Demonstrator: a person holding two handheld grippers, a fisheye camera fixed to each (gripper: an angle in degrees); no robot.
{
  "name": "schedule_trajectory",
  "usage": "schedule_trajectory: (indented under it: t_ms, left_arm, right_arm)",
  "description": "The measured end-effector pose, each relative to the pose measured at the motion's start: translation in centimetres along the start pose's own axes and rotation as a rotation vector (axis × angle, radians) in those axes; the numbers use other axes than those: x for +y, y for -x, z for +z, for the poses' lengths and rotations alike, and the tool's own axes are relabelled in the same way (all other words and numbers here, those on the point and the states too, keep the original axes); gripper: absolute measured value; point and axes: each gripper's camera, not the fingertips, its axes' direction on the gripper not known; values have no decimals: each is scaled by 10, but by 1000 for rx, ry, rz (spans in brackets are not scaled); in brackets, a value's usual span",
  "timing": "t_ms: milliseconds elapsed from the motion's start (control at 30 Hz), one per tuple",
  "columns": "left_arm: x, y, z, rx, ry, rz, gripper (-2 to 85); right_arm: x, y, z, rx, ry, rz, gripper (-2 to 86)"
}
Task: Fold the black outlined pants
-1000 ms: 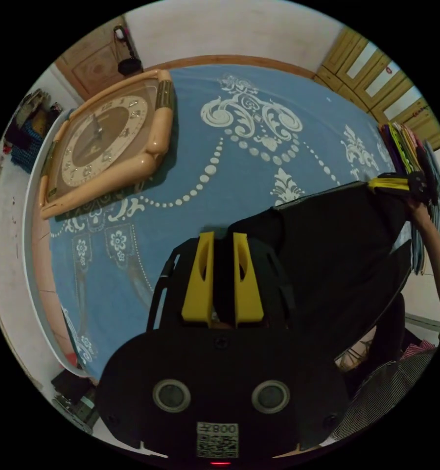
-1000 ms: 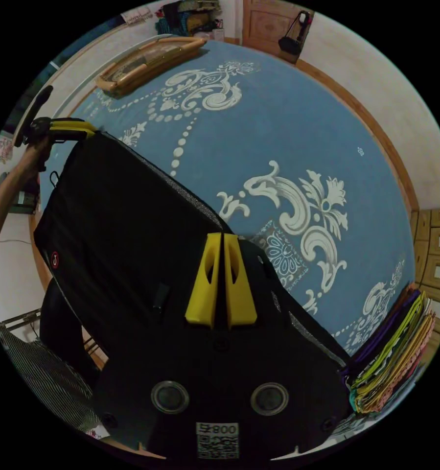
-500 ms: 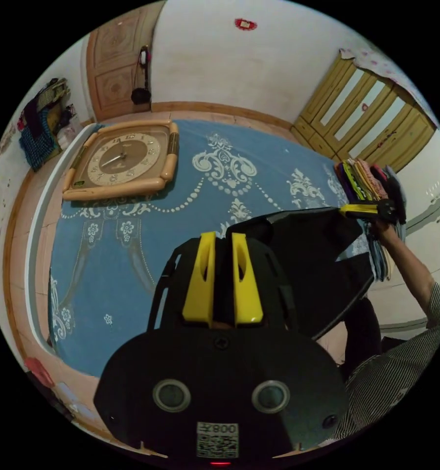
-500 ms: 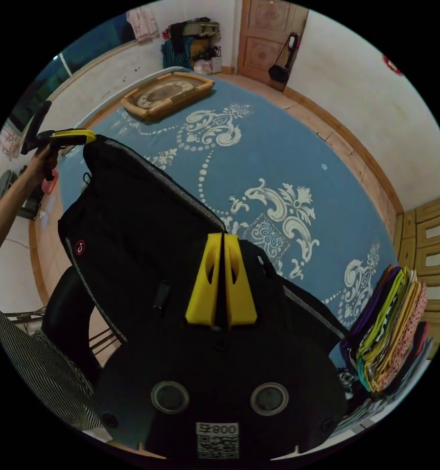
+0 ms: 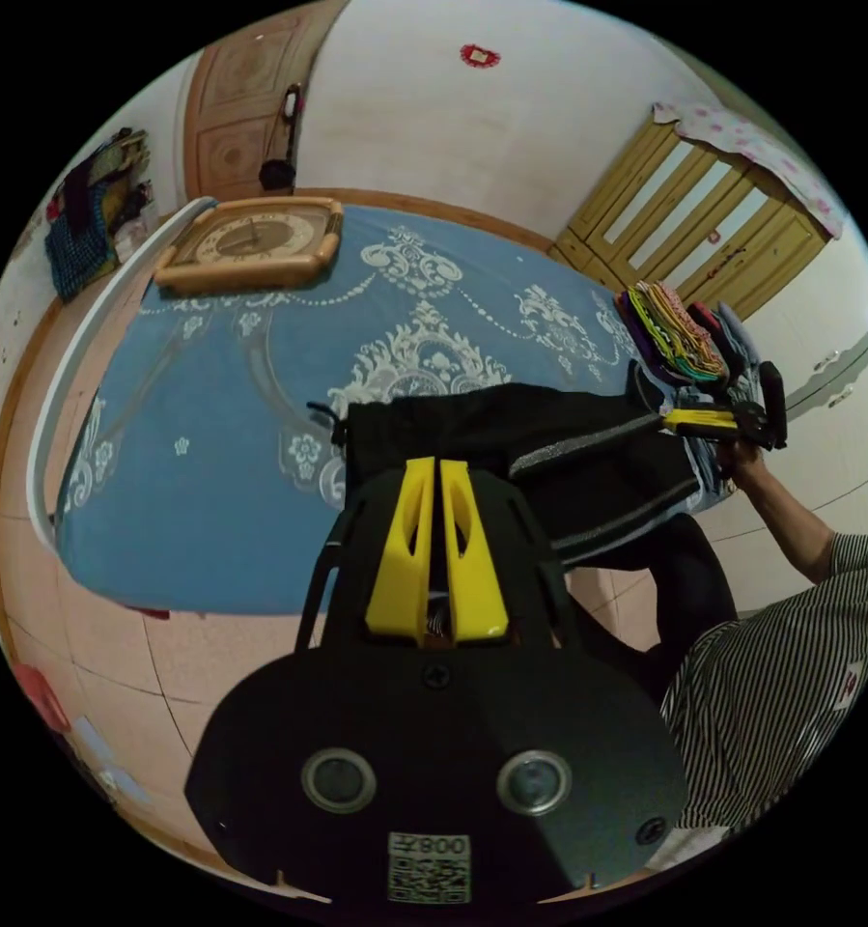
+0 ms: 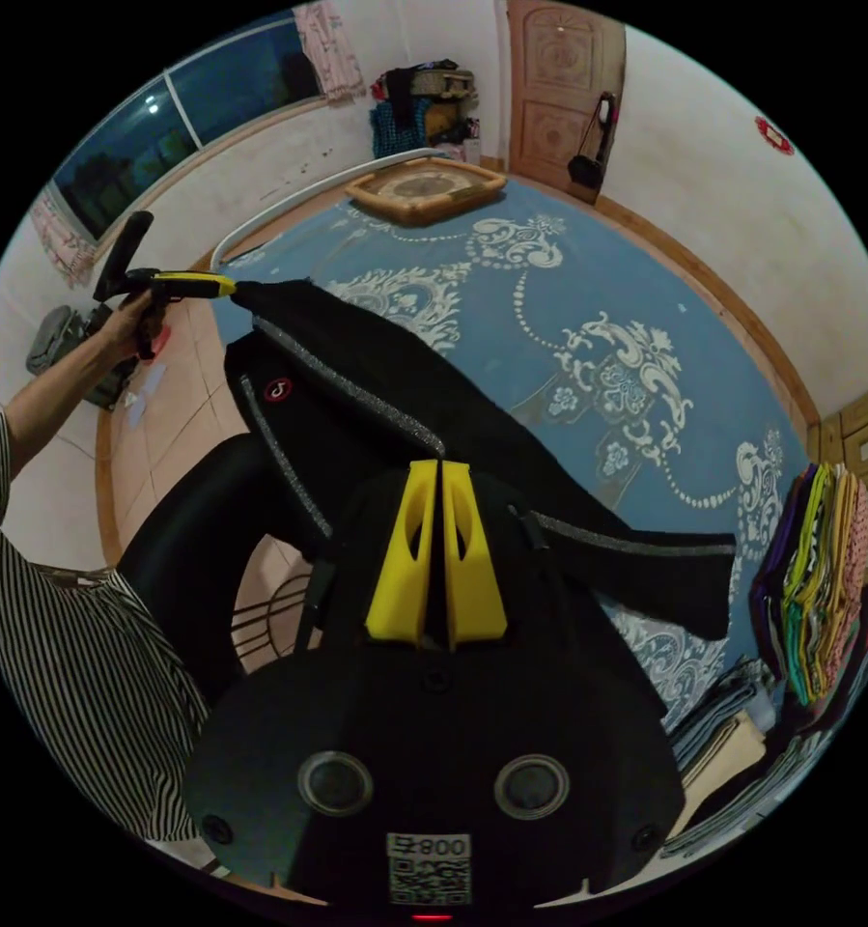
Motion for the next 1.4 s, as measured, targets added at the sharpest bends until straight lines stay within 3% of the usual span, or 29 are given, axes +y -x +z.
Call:
schedule_trajectory:
  t_ms: [567,1400]
  left_arm:
    - [90,32,30,-51,101,-32,9]
    - [141,108,110,-87,164,-87,8]
  right_arm:
    - [106,73,66,-56,145,-12,5]
    - [192,64,109,-171,194,16,5]
